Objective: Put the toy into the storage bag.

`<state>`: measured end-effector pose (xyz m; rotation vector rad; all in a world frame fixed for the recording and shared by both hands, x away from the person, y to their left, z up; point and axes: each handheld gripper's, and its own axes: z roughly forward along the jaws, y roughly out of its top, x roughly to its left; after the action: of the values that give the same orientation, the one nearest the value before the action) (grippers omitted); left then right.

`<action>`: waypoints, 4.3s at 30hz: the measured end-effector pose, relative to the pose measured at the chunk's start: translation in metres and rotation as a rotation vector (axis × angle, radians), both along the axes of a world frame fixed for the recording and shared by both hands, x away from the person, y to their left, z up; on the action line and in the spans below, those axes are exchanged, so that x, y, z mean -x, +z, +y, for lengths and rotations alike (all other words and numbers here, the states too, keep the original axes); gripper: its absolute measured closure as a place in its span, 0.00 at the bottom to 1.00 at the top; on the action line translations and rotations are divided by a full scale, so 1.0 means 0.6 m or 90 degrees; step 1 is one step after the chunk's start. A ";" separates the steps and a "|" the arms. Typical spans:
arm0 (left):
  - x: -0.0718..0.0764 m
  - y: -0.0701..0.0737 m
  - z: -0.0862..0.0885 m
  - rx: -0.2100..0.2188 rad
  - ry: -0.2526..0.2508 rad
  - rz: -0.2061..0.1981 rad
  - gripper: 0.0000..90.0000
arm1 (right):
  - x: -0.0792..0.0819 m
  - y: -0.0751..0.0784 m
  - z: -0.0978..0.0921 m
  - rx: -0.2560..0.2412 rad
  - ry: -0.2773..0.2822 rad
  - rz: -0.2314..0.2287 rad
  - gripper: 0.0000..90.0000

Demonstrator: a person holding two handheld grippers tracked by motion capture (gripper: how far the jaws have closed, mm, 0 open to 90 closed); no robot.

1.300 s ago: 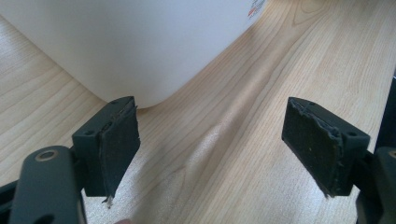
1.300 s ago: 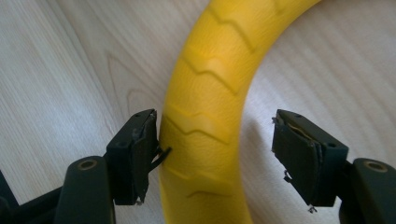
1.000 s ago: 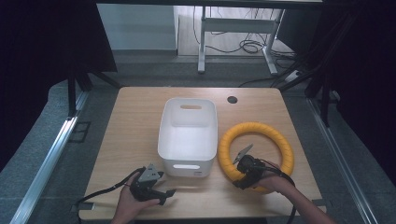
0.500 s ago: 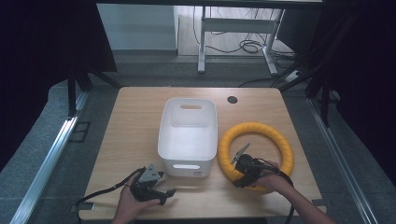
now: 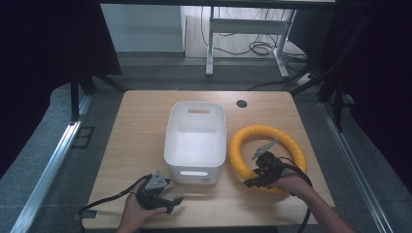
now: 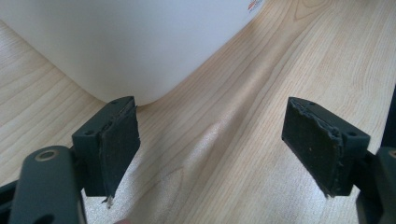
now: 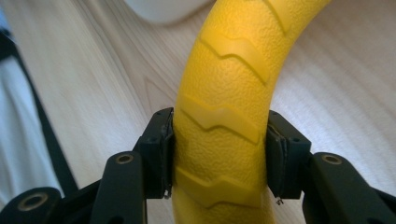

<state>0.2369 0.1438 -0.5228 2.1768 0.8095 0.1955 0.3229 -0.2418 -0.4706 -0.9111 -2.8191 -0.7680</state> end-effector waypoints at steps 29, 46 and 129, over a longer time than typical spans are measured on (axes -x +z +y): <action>0.000 0.000 0.000 0.008 -0.004 -0.001 0.21 | -0.027 0.097 -0.101 -0.266 -0.091 -0.047 0.56; 0.000 -0.001 0.000 0.005 -0.006 -0.002 0.21 | -0.007 0.157 -0.104 -0.387 -0.088 -0.117 0.56; -0.001 -0.006 -0.001 -0.014 -0.014 0.002 0.21 | 0.035 0.214 0.079 -0.554 -0.283 -0.480 0.54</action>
<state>0.2377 0.1431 -0.5266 2.2060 0.7889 0.1907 0.3016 -0.1947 -0.3422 -1.2126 -2.2131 -2.5565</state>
